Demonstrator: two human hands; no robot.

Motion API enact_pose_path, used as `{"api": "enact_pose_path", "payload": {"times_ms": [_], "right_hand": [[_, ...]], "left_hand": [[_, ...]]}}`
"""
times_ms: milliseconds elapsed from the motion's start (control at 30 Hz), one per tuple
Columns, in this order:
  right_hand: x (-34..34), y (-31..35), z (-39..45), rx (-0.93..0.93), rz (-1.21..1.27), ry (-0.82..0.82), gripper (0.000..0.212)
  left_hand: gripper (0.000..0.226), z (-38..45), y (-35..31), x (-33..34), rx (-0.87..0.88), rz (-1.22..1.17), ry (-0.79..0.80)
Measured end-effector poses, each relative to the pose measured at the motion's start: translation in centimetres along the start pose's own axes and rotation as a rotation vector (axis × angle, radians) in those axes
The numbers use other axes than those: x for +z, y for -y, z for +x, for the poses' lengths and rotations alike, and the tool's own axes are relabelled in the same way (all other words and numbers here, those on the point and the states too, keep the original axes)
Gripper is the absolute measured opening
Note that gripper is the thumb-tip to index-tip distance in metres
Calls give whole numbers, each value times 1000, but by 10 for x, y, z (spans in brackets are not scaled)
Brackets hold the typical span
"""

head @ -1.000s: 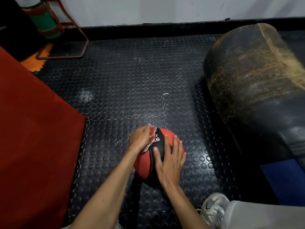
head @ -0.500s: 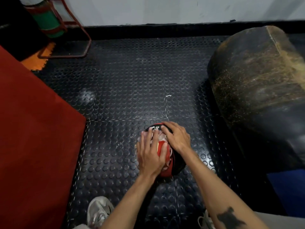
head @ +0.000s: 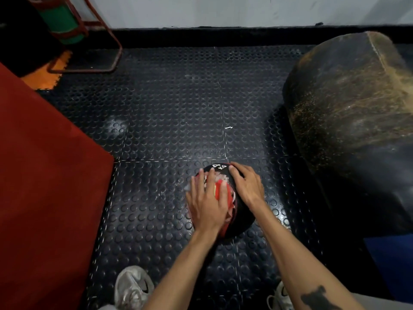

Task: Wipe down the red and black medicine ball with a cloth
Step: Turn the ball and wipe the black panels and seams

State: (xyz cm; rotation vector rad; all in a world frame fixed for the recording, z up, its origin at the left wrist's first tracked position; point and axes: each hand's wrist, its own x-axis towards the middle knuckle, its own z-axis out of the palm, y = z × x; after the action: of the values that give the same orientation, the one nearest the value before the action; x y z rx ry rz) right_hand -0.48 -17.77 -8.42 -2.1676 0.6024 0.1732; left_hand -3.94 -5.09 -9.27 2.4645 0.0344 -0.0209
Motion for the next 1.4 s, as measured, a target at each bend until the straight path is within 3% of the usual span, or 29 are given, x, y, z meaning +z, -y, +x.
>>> {"api": "enact_pose_path", "payload": {"times_ms": [67, 133, 200, 267, 333, 400, 500, 533, 567, 633, 700, 767, 833, 967, 1033, 1133, 1233, 1300, 1400], "right_hand": [[-2, -3, 0, 10, 53, -44, 51], [-2, -3, 1, 42, 82, -49, 50], [0, 2, 0, 62, 55, -39, 51], [0, 8, 2, 55, 2, -32, 52], [0, 6, 4, 17, -13, -25, 49], [-1, -4, 0, -34, 5, -23, 48], [-2, -23, -19, -107, 130, -97, 53], [0, -28, -27, -101, 163, -123, 55], [2, -31, -36, -86, 183, -140, 57], [3, -35, -57, -81, 202, -161, 62], [1, -35, -74, -104, 101, -169, 63], [0, -33, -83, -66, -84, -158, 61], [2, -26, -93, 67, -96, -85, 68], [-6, -25, -92, 79, -64, -15, 100], [-13, -30, -84, 39, -63, 16, 100], [-29, -34, -70, -49, -64, 173, 95], [-46, -30, -58, -197, -191, 289, 91], [-48, -20, -59, -279, -336, 162, 87], [-24, -8, -84, -286, -369, -117, 70]], "left_hand": [[54, 43, 5, -11, 25, -46, 114], [44, 72, 15, -22, -123, -295, 258], [45, 79, 30, -21, -445, -506, 229], [57, 64, 40, -12, -598, -532, 79], [56, 38, 38, 5, -457, -359, -55], [53, 12, 15, 12, -146, -145, -102], [51, 25, -5, -9, 141, -93, 24], [46, 38, 1, -11, 163, -141, 83], [41, 51, 7, -17, 107, -205, 156], [38, 71, 24, -24, -196, -305, 265], [40, 68, 42, -23, -442, -328, 245], [43, 52, 46, -16, -510, -352, 144], [43, 35, 36, -15, -464, -352, 72], [30, 7, 21, -24, -92, -259, -39], [25, 7, 17, -30, 76, -235, -31], [25, 21, 8, -42, 164, -303, -1], [24, 18, 16, -37, 246, -335, 166], [26, 3, 26, -26, 234, -351, 185], [20, -3, 27, -24, -29, -460, 34]]}}
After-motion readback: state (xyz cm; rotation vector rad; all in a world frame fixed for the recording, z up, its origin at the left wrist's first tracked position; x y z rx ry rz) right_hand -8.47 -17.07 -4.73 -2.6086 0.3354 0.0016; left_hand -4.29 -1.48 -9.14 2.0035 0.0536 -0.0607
